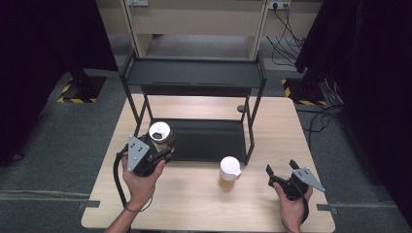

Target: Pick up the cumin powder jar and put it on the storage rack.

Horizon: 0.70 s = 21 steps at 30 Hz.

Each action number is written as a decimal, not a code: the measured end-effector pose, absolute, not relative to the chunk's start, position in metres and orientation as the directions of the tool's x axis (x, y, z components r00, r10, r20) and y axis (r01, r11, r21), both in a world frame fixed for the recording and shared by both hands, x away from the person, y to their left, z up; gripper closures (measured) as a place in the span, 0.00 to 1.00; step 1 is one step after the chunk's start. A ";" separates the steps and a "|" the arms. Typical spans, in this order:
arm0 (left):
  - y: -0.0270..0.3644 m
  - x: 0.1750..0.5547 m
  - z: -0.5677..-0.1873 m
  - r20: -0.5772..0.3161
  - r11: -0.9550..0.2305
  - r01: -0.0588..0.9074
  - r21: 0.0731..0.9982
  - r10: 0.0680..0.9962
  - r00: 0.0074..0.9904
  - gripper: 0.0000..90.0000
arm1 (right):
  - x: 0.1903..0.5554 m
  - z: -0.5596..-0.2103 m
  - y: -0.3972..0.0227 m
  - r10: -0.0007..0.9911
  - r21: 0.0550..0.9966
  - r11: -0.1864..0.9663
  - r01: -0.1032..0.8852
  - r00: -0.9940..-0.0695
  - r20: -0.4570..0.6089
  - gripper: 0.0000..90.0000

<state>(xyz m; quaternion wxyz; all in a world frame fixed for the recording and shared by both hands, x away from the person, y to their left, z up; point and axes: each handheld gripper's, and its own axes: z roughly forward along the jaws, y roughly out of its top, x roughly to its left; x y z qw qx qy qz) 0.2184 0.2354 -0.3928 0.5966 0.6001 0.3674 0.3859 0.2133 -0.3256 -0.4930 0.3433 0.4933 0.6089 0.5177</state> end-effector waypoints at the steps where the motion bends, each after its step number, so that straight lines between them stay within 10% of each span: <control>1: 0.235 0.218 -0.393 0.025 -0.018 -0.019 1.000 0.901 0.432 0.34 | 0.213 -0.493 -0.326 0.956 0.969 -0.024 0.245 -0.278 0.094 0.03; 21: 0.231 0.237 -0.352 0.059 -0.029 -0.076 0.997 0.905 0.421 0.34 | 0.213 -0.493 -0.326 0.956 0.969 -0.023 0.245 -0.280 0.093 0.03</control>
